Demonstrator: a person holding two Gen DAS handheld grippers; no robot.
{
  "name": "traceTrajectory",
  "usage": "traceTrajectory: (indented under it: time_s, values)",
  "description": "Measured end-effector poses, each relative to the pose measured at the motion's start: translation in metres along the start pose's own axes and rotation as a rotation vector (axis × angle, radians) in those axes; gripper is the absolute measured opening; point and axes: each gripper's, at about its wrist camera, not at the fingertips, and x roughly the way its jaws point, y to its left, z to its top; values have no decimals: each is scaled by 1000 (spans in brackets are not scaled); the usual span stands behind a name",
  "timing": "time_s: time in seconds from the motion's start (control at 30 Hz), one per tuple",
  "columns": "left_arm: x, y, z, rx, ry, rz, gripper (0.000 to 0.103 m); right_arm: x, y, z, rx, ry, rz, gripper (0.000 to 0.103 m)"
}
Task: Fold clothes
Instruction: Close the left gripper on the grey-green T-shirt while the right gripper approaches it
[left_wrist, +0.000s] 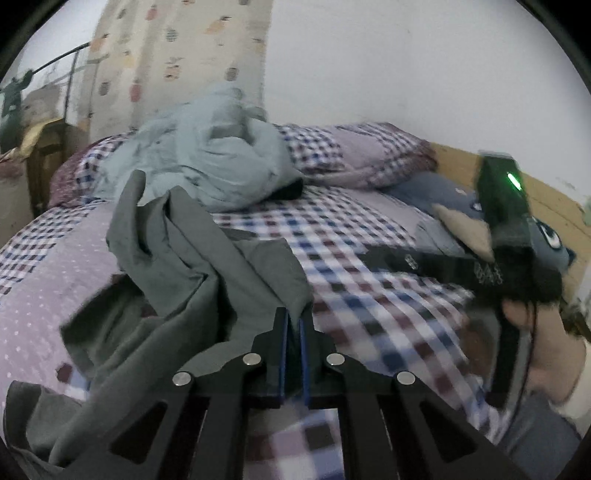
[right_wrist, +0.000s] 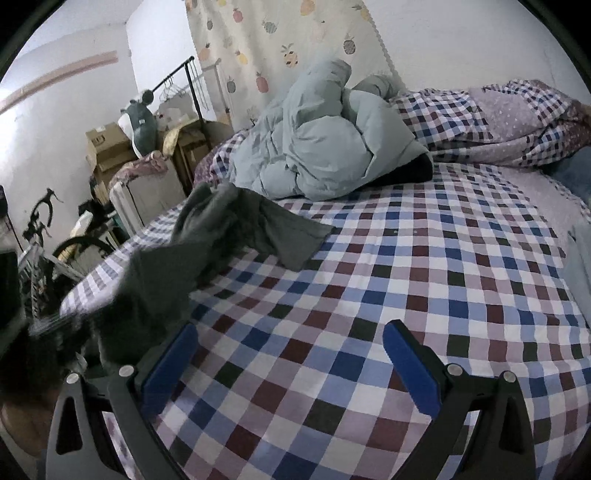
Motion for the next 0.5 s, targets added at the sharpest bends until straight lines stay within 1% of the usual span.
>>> traceTrajectory:
  time_s: [0.17,0.23,0.33,0.4,0.47,0.5]
  values:
    - [1,-30,-14,43,42,-29,4,-7,-9,3,75,12,128,103]
    - [3,-36,-19,54,60,-28,4,-8,-11,3,100,29,184,103]
    - [8,-39,-22,61,76,-20,4,-3,-13,1,132,81,268,103]
    - [9,-38,-23,52,80,-21,4,3,-12,-3,142,118,307,98]
    - [11,-36,-22,44,81,-22,4,9,-10,-7,145,155,336,86]
    - [12,-35,-22,39,82,-22,4,12,-8,-9,141,172,339,83]
